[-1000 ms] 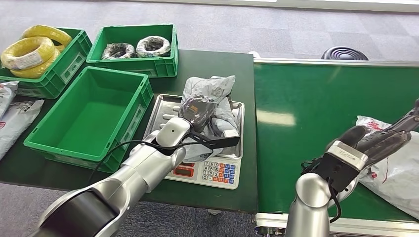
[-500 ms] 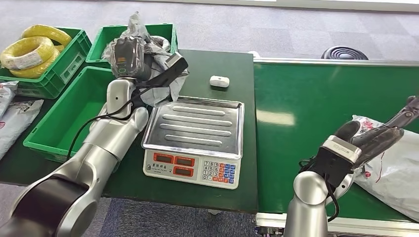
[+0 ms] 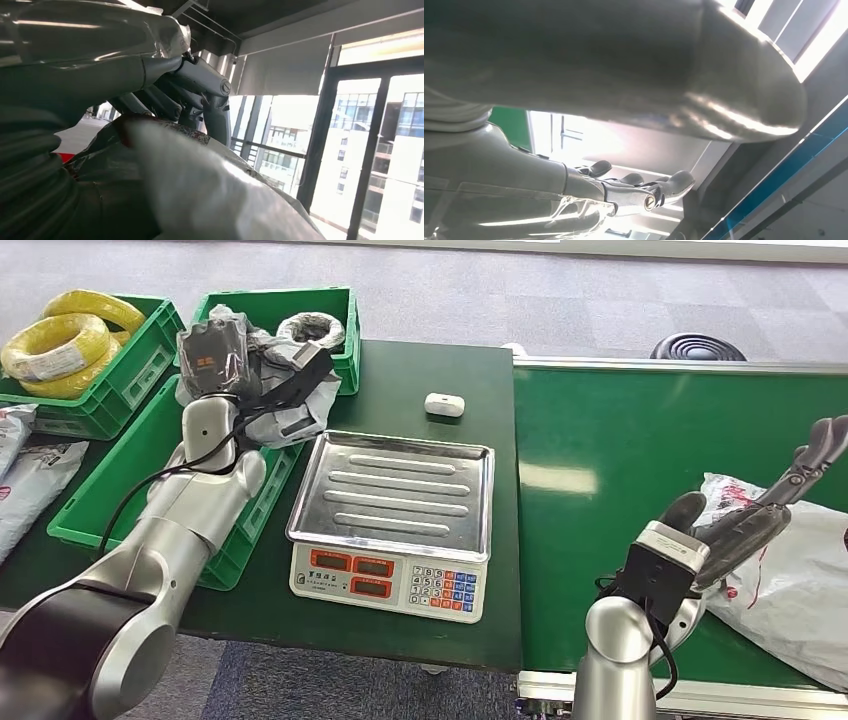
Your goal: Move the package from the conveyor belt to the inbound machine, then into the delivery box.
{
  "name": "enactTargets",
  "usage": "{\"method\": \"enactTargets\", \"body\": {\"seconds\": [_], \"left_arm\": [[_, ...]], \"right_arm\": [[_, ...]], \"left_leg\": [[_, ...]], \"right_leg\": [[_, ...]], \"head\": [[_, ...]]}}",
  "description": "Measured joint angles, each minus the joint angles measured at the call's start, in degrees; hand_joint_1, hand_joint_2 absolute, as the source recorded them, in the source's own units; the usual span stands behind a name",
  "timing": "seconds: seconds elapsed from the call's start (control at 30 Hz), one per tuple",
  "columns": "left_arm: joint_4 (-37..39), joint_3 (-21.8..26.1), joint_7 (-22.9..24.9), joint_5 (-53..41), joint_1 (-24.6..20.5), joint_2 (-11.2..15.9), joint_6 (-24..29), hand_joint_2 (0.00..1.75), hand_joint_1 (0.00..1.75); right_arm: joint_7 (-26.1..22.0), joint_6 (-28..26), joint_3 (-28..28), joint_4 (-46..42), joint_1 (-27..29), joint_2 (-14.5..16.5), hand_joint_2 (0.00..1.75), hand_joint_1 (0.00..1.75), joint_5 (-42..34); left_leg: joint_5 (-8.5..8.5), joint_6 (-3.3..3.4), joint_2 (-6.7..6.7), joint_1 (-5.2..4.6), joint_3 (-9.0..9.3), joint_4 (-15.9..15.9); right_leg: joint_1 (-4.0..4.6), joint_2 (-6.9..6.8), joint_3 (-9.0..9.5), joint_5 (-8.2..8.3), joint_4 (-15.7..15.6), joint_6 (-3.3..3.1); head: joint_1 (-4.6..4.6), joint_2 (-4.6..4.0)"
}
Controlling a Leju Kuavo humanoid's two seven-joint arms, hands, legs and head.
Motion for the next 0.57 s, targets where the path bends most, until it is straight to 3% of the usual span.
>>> {"method": "enactTargets", "body": {"seconds": [0.23,0.57], "left_arm": [[4.9,1.9,5.0,-1.3,0.6,3.2,-6.9,1.75,1.72],[7.8,4.1,5.1,-1.2,3.5,4.9,-6.9,1.75,1.70]], "right_arm": [[-0.2,0.0,0.1,0.0,0.5,0.0,0.00,0.00,-0.2],[-1.0,0.0,0.2,0.0,2.4,0.0,0.00,0.00,-0.2]], "left_leg": [[0.00,0.00,0.02,0.01,0.01,0.0],[0.00,0.00,-0.02,-0.01,-0.05,0.0]], "right_leg": [[0.01,0.02,-0.02,0.00,0.0,0.00],[-0.01,-0.01,-0.02,-0.01,0.0,0.00]], "head": [[0.00,0.00],[0.02,0.00]]}}
